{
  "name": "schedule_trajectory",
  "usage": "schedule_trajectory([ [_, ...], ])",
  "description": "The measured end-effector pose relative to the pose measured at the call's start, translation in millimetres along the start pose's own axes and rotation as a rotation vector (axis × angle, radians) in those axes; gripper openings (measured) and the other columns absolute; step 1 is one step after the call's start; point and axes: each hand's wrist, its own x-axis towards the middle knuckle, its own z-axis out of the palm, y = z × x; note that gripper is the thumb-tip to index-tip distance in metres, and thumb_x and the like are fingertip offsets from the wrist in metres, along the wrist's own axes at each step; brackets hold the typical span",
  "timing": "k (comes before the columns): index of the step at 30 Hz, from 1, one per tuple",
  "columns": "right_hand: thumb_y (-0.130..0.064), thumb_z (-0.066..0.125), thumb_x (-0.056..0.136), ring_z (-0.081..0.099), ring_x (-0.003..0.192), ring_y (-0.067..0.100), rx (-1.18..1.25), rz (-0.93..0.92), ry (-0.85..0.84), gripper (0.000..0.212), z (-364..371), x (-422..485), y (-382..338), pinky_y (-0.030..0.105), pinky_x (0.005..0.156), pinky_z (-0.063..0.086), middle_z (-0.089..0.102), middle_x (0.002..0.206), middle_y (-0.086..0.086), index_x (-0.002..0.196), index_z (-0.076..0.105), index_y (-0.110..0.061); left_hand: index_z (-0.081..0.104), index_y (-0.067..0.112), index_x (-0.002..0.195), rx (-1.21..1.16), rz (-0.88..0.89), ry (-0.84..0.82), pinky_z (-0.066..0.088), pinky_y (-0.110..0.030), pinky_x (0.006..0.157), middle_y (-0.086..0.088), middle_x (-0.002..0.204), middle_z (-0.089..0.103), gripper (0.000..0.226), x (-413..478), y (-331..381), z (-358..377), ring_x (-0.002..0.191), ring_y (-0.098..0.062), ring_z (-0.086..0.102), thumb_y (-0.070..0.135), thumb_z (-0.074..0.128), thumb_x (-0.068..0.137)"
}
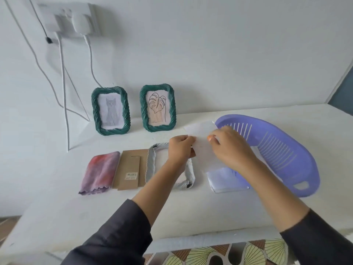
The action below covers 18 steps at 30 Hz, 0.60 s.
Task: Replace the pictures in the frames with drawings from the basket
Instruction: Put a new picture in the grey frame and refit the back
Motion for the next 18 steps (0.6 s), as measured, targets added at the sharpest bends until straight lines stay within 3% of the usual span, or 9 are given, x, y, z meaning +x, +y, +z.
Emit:
schedule_trajectory([
  [2, -0.022, 0.037, 0.098, 0.047, 0.118, 0.035, 0.067, 0.059, -0.034, 0.035, 8.0, 3.3, -3.3, 0.04, 0.091, 0.041, 0.05, 0.126, 0.018, 0.13, 0.044, -0.012, 0.054, 0.004, 0.071, 0.0, -0.035, 0.033, 0.05, -0.026, 0.055, -0.012, 0.077, 0.052, 0.02, 3.4, -1.5, -17.5, 0.062, -0.022, 0.053, 0.001, 0.049, 0.09],
  [4, -0.023, 0.036, 0.098, 0.046, 0.121, 0.034, 0.169, 0.134, -0.157, 0.044, 17.7, 6.5, -7.3, 0.04, 0.095, 0.04, 0.048, 0.133, 0.017, 0.141, 0.028, -0.017, 0.055, 0.004, 0.073, 0.005, -0.066, 0.034, 0.05, -0.029, 0.063, -0.012, 0.08, 0.054, 0.018, 5.9, -3.0, -32.7, 0.067, -0.023, 0.053, 0.002, 0.05, 0.09],
  [7, -0.024, 0.042, 0.096, 0.051, 0.116, 0.03, 0.321, 0.225, -0.269, 0.05, 42.6, 17.1, -10.4, 0.035, 0.094, 0.041, 0.053, 0.129, 0.013, 0.143, 0.026, -0.02, 0.057, 0.006, 0.073, 0.018, -0.117, 0.012, 0.051, -0.029, 0.065, -0.01, 0.074, 0.056, 0.02, 7.2, -5.7, -53.5, 0.065, -0.021, 0.053, 0.004, 0.051, 0.091],
  [9, -0.017, 0.05, 0.091, 0.053, 0.101, 0.023, 0.434, 0.281, -0.265, 0.05, 63.2, 22.8, -11.0, 0.031, 0.083, 0.043, 0.053, 0.11, 0.01, 0.139, 0.034, -0.016, 0.055, 0.007, 0.069, 0.06, -0.139, 0.021, 0.048, -0.027, 0.059, -0.008, 0.067, 0.052, 0.022, 10.2, -9.5, -67.2, 0.059, -0.019, 0.049, 0.004, 0.052, 0.091],
  [11, -0.007, 0.057, 0.084, 0.054, 0.089, 0.022, 0.526, 0.337, -0.216, 0.046, 80.7, 26.3, -12.4, 0.026, 0.068, 0.045, 0.054, 0.102, 0.009, 0.129, 0.047, -0.013, 0.051, 0.008, 0.067, 0.216, -0.135, 0.084, 0.04, -0.025, 0.056, -0.005, 0.06, 0.044, 0.022, 15.0, -15.1, -81.6, 0.055, -0.018, 0.042, 0.004, 0.052, 0.089],
  [13, -0.003, 0.062, 0.08, 0.057, 0.087, 0.023, 0.541, 0.356, -0.15, 0.04, 94.1, 27.6, -14.4, 0.023, 0.068, 0.043, 0.061, 0.108, 0.014, 0.119, 0.055, -0.01, 0.057, 0.006, 0.072, 0.442, -0.105, 0.129, 0.036, -0.027, 0.061, -0.006, 0.061, 0.046, 0.015, 16.0, -20.0, -93.6, 0.06, -0.021, 0.043, 0.008, 0.053, 0.086],
  [16, -0.001, 0.064, 0.08, 0.059, 0.101, 0.028, 0.446, 0.323, -0.09, 0.034, 108.8, 27.6, -18.8, 0.019, 0.076, 0.037, 0.064, 0.11, 0.015, 0.113, 0.06, -0.005, 0.064, 0.003, 0.108, 0.707, -0.018, 0.145, 0.043, -0.027, 0.079, -0.012, 0.094, 0.064, 0.025, 11.9, -26.4, -105.4, 0.093, -0.027, 0.058, 0.011, 0.055, 0.086],
  [18, 0.0, 0.063, 0.08, 0.061, 0.1, 0.028, 0.394, 0.28, -0.067, 0.03, 116.6, 26.8, -20.7, 0.02, 0.076, 0.038, 0.066, 0.102, 0.016, 0.11, 0.063, -0.002, 0.059, 0.001, 0.116, 0.818, 0.049, 0.172, 0.043, -0.031, 0.091, -0.016, 0.111, 0.064, 0.032, 9.0, -29.6, -110.3, 0.11, -0.031, 0.055, 0.008, 0.055, 0.085],
])
